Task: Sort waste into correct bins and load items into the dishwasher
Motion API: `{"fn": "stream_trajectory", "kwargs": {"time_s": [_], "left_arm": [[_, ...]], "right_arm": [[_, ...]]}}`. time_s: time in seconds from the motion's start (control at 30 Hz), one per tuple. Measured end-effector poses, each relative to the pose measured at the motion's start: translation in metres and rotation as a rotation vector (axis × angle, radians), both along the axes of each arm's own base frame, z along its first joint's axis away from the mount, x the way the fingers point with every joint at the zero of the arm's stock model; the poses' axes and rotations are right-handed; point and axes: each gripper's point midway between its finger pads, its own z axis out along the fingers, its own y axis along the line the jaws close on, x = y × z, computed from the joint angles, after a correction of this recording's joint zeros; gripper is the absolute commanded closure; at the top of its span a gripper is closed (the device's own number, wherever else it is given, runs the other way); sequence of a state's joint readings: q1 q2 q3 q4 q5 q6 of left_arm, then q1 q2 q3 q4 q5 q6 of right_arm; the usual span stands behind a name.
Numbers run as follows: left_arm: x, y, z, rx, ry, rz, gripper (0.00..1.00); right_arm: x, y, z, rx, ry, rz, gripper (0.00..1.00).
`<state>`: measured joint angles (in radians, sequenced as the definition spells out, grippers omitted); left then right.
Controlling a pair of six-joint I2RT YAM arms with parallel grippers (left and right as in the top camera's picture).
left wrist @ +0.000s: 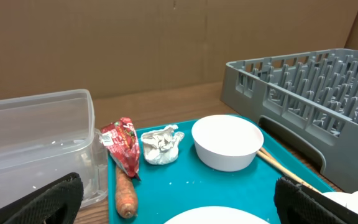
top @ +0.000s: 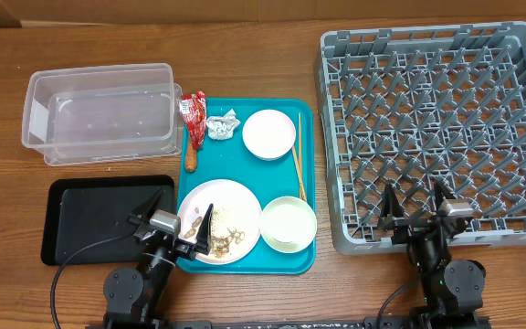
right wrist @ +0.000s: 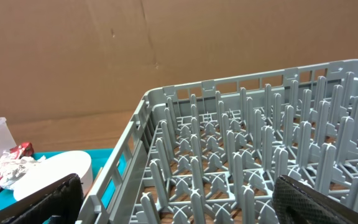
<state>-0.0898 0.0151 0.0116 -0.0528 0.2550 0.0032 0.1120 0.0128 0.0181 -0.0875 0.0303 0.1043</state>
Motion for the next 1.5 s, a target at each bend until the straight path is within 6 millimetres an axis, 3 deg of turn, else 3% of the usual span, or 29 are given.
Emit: {"fn": "stream_trajectory", "kwargs": {"time_s": [0.9, 1.0, 1.13, 1.27, 1.33, 1.5], "left_arm": [[0.0, 0.0, 0.0, 0.0, 0.0, 0.0, 0.0], [0.0, 0.0, 0.0, 0.0, 0.0, 0.0, 0.0], [0.0, 0.0, 0.0, 0.0, 0.0, 0.0, 0.0], [0.0, 0.0, 0.0, 0.0, 0.0, 0.0, 0.0], [0.0, 0.0, 0.0, 0.0, -0.001, 0.0, 0.0], [0.0, 0.0, 0.0, 0.0, 0.0, -0.002, 0.0]], "right_arm": [[0.0, 0.001, 0.0, 0.001, 0.0, 0.007, 0.0], [-0.001, 0.007, 0.002, 0.002, -0.008, 0.043, 0.0], [-0.005, 0.027, 0.021, 0.043, -0.079, 0.159, 0.0], [-0.013, 0.043, 0.018, 0.091, -0.004, 0.259, 0.0], [-0.021, 0.047, 0.026, 0.108, 0.05, 0.287, 0.0], [-0.05, 0.051, 0.089, 0.124, 0.148, 0.32, 0.0]]}}
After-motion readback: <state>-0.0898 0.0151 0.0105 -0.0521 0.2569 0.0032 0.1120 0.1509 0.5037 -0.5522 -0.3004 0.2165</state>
